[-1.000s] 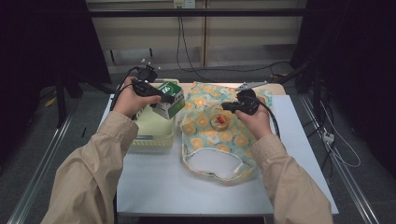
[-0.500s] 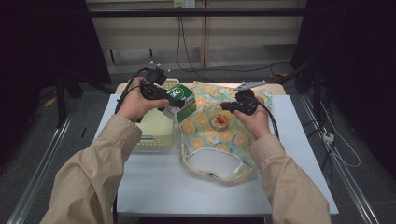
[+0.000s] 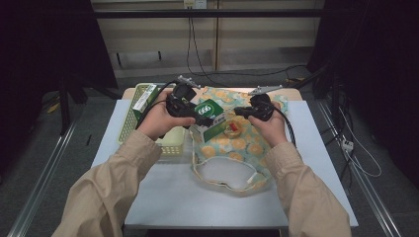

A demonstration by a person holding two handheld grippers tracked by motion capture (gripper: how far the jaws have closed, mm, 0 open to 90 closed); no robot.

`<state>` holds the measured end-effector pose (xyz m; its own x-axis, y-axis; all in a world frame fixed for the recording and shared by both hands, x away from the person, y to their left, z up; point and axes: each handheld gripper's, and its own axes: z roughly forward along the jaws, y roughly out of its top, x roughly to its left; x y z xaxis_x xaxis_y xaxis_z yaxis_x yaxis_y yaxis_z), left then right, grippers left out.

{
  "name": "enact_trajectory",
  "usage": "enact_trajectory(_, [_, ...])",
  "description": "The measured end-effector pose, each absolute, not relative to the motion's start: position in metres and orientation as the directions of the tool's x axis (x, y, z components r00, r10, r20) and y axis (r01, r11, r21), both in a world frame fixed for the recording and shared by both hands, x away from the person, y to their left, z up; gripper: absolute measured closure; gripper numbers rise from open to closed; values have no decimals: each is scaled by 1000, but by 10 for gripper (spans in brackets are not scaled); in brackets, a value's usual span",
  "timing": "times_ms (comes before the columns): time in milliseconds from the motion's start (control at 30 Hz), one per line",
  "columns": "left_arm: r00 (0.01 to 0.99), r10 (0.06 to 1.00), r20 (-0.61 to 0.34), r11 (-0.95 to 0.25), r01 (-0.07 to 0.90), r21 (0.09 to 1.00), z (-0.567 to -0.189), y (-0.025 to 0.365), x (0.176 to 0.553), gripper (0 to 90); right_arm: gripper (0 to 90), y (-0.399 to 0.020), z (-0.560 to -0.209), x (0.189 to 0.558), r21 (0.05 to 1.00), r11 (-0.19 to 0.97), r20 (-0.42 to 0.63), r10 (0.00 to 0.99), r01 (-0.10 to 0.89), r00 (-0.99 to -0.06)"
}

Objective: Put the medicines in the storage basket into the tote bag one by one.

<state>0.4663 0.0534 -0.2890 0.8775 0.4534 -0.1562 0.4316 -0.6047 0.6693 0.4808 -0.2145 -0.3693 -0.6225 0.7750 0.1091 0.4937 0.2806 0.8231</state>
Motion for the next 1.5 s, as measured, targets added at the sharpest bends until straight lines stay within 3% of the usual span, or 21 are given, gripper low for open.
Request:
enact_trajectory(400, [874,436,-217,-589,459,666,-326,30,459,174,900,-217,-366,479,828,280,104,775,486,-624])
enact_trajectory(1267, [878,449,-164,-647,446,619,-376,-8,464,170,900,-219,-364,478,831,272,106,780,485,-617])
enact_trajectory(1500, [857,480,-190,-626,486,610,-394,-10,470,167,900,-220,-363,477,831,276,102,777,483,-621])
